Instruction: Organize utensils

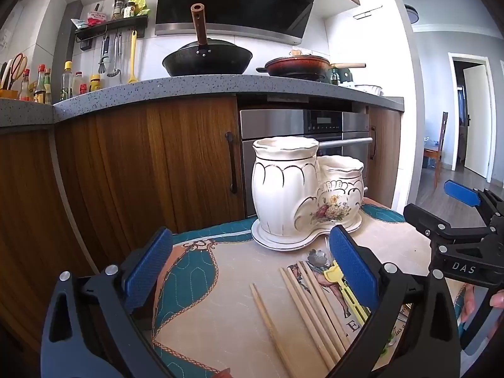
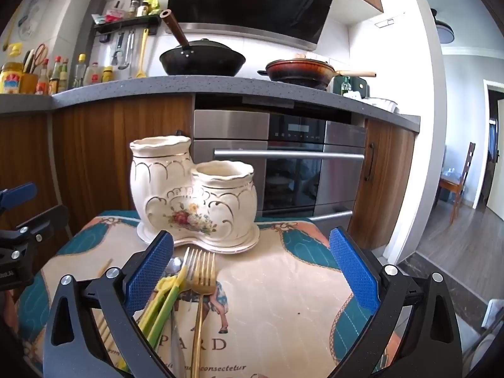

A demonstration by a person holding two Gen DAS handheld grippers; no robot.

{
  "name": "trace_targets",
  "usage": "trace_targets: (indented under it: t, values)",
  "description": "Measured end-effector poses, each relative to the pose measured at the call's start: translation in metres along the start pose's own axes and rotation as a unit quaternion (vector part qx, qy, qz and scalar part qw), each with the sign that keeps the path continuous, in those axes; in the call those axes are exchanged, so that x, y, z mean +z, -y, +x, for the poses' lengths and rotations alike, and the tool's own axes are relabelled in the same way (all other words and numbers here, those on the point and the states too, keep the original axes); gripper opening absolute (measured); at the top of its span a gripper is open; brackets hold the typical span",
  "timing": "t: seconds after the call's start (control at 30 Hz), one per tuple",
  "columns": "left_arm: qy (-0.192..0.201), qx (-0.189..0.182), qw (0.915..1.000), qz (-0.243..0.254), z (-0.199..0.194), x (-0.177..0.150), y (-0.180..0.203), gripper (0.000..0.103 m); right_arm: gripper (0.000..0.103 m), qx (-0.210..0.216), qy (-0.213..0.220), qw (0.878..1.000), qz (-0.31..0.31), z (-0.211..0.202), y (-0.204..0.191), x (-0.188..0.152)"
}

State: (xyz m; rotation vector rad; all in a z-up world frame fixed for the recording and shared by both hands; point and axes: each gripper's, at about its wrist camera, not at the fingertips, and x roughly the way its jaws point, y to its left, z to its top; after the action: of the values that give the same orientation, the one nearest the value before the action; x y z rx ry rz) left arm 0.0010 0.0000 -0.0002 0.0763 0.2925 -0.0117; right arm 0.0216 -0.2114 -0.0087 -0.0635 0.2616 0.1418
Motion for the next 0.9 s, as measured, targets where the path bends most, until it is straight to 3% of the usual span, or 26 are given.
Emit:
trace_targets:
  t: [0.9]
  values:
    - [0.000, 0.001, 1.0000, -0.005, 0.0002, -0.0007, -0.0006, 0.098, 0.098, -0.001, 0.003, 1.000, -0.008, -0.0007, -0.0013, 0.0001]
